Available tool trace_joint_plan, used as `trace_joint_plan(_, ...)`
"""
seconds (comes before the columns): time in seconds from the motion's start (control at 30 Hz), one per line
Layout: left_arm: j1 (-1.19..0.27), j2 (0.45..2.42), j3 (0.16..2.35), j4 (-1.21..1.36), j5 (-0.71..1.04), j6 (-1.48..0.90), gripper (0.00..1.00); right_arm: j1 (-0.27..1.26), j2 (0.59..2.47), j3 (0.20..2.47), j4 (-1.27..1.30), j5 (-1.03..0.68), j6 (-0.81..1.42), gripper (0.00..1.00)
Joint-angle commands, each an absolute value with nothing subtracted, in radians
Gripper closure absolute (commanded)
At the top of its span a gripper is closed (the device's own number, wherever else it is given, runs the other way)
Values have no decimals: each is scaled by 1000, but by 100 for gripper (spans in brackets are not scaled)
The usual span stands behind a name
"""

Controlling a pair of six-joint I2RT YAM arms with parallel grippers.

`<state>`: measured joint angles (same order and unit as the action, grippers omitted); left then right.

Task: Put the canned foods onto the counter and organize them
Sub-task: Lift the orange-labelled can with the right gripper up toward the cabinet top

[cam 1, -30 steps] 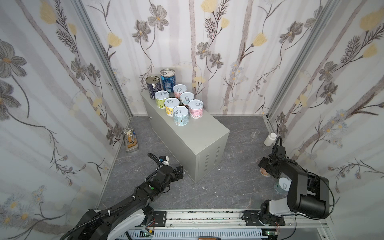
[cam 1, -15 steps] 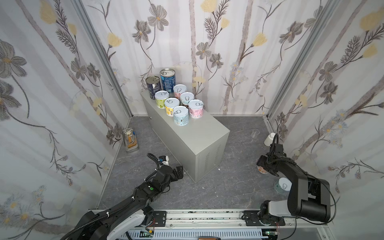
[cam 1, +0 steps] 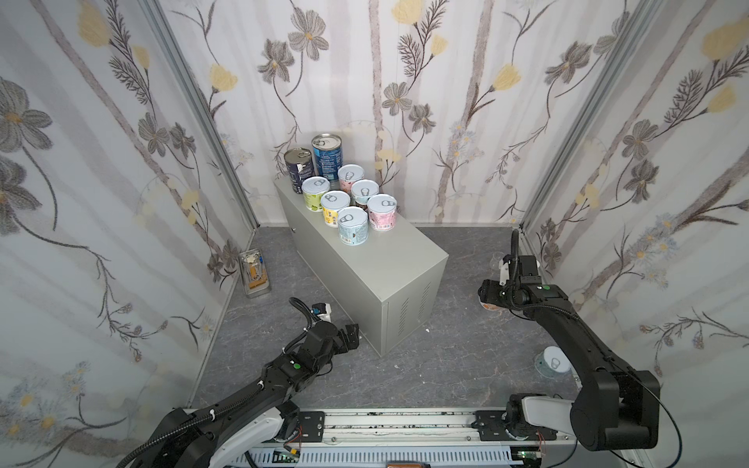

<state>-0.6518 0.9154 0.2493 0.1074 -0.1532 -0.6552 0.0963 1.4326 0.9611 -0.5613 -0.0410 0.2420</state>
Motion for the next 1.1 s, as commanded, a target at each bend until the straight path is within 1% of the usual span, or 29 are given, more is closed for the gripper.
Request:
trace_joint_plan(0.0, -651, 932, 266, 129, -129, -670, 0, 162, 1427, 1033, -610, -79, 205, 47)
trace_joint_plan(0.13, -652, 950, 279, 129, -119, -675, 0, 255, 1398, 1117, -662, -103, 199, 48)
trace_joint_plan(0.47, -656, 922, 321, 117, -87, -669, 0, 413, 1331, 1350, -852, -141, 184, 50)
trace_joint_plan(0.67, -655, 924, 340, 101, -72, -664, 0, 543, 1330, 1481, -957, -76, 209, 51)
trace_joint_plan(0.9, -656, 923, 338, 91, -52, -659, 0, 692, 1376, 1674, -1015, -33, 242, 54)
trace_joint_plan(1.07, -657, 916, 335, 86, -51, -653, 0, 807, 1504, 1881, -1037, 2, 228, 54)
